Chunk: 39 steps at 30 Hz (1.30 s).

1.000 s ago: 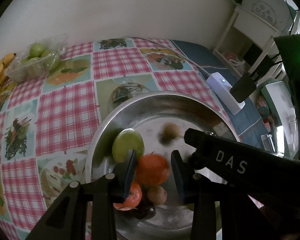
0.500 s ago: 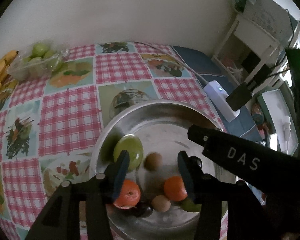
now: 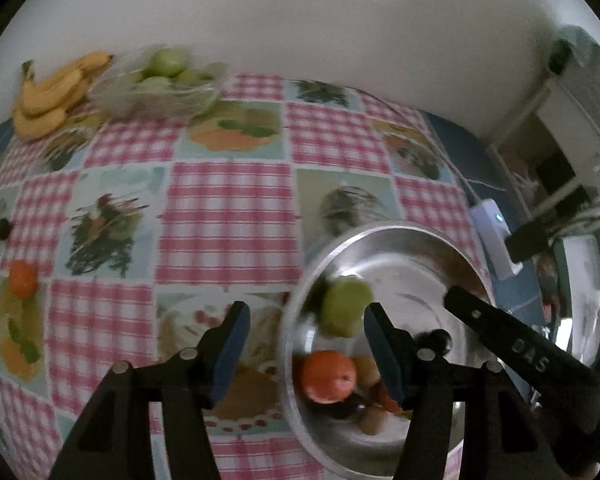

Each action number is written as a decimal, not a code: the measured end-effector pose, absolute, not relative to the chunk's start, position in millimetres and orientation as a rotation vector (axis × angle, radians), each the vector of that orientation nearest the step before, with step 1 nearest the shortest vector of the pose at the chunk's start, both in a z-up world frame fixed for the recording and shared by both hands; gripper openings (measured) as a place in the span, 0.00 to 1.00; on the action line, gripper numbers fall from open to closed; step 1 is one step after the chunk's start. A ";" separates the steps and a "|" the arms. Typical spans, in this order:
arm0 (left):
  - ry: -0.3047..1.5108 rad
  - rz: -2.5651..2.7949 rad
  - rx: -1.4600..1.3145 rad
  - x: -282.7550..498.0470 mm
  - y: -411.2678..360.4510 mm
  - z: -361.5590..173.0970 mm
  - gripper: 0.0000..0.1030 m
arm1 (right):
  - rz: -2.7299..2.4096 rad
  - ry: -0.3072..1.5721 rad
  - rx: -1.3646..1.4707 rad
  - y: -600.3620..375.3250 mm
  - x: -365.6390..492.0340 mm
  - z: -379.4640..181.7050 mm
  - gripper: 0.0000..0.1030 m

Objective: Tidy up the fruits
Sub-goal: 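Move both grippers from the bowl toward the loose orange and plum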

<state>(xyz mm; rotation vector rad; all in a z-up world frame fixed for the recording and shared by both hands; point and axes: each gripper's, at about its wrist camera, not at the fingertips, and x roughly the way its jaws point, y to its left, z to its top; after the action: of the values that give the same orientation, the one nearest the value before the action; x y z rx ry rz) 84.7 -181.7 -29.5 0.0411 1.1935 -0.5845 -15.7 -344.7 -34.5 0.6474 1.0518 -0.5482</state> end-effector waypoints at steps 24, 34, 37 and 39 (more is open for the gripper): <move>1.242 -0.332 0.017 119.3 -119.9 -50.1 0.84 | -0.461 1.121 0.532 -309.0 9.1 -41.2 0.78; 1.227 -0.271 0.026 124.2 -111.4 -55.1 1.00 | -0.467 1.132 0.532 -310.2 8.1 -47.9 0.90; 1.212 -0.257 0.045 123.6 -111.7 -54.6 1.00 | -0.467 1.125 0.529 -309.9 8.5 -47.9 0.91; 1.199 -0.243 0.059 123.5 -111.2 -54.0 1.00 | -0.464 1.125 0.524 -309.0 8.9 -48.5 0.99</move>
<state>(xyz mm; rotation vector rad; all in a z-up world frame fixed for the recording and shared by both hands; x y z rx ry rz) 123.5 -111.2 -54.0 0.0589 1.1987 -0.2433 8.9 -309.0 -48.5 0.5237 1.1252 -0.4640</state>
